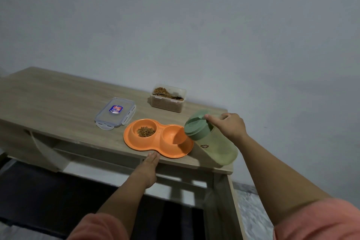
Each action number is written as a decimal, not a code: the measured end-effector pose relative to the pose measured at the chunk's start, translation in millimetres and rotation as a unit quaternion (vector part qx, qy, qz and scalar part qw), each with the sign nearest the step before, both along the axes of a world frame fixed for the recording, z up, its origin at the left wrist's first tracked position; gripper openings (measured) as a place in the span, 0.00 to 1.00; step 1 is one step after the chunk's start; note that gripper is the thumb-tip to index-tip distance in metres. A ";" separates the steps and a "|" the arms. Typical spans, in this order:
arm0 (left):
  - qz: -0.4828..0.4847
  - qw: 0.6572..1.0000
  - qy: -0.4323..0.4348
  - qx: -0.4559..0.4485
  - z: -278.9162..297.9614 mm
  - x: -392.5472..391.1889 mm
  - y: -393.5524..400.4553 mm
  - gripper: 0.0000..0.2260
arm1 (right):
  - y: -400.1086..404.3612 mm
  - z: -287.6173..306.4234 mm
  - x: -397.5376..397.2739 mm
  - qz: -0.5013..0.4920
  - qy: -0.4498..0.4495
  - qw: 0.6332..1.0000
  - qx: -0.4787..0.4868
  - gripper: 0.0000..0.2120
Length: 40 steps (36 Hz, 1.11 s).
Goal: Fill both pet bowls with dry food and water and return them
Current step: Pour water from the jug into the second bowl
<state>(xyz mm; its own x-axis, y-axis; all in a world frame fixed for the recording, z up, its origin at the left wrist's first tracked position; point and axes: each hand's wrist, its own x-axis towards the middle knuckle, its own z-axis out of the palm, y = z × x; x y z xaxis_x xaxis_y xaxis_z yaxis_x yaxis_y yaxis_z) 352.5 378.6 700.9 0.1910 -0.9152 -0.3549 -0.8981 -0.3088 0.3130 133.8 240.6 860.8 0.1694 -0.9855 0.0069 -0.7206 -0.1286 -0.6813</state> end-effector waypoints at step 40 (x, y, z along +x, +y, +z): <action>0.000 1.000 0.012 0.025 6.5 -0.4 -0.9 0.35 | 9.7 20.9 32.2 0.054 0.223 0.970 -0.077 0.28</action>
